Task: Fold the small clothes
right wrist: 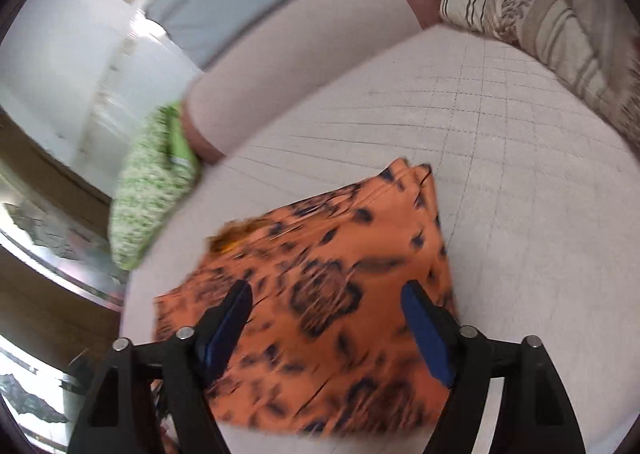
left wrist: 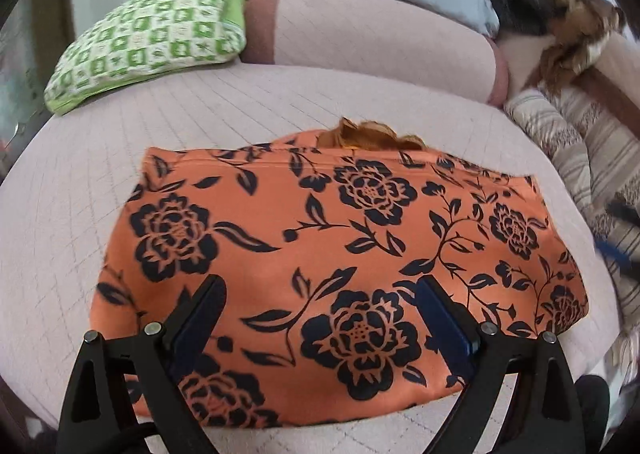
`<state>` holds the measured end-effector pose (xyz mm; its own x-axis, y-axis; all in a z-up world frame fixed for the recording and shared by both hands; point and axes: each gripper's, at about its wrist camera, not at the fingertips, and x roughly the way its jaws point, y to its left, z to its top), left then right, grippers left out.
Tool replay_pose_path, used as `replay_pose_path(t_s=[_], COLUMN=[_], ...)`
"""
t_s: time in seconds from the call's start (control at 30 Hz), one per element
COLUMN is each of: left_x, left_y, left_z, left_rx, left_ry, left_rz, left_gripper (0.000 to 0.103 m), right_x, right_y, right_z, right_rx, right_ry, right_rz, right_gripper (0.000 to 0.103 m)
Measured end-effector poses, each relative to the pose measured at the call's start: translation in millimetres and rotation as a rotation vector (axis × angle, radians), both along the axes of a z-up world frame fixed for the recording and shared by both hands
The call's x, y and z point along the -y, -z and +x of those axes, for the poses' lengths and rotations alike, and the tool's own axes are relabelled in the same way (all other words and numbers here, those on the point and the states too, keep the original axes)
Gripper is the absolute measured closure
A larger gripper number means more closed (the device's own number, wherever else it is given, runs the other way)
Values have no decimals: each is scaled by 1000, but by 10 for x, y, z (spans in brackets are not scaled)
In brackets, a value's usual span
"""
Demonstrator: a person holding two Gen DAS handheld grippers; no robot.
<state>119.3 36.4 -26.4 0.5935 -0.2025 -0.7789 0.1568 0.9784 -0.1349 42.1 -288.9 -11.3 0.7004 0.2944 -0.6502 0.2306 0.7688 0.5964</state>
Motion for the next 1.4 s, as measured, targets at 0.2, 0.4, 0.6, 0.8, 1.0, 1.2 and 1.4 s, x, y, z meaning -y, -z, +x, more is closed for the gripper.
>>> replay_pose_path(t_s=[0.2,0.4,0.6,0.8,1.0,1.2,1.4], left_x=[129,198,208,233,174,-769,-1504], left_y=[295,405,378,431,379,-33,440], left_z=[4,15,29,43,16,-396,-461], left_rx=[-59,-82,-80,-79,-75,62,-146], left_ry=[42,43,43,42,42,-176,-321], left_rz=[87,145,157,170,121,-118,-245], left_gripper=[8,8,8,8,8,8,36], right_x=[-52,88,167,77,74,52,57], right_y=[783,881,924,1043,1001,995,1043], right_z=[-552,-407,-267,-42,-118,-67,-77], right_rx=[-146,-94,-105,-164,-125,-133,-116], right_ry=[157,194,233,208,218,180,174], right_rz=[248,321,298,246,284,240,247], right_gripper=[19,19,25,77,32,30,30])
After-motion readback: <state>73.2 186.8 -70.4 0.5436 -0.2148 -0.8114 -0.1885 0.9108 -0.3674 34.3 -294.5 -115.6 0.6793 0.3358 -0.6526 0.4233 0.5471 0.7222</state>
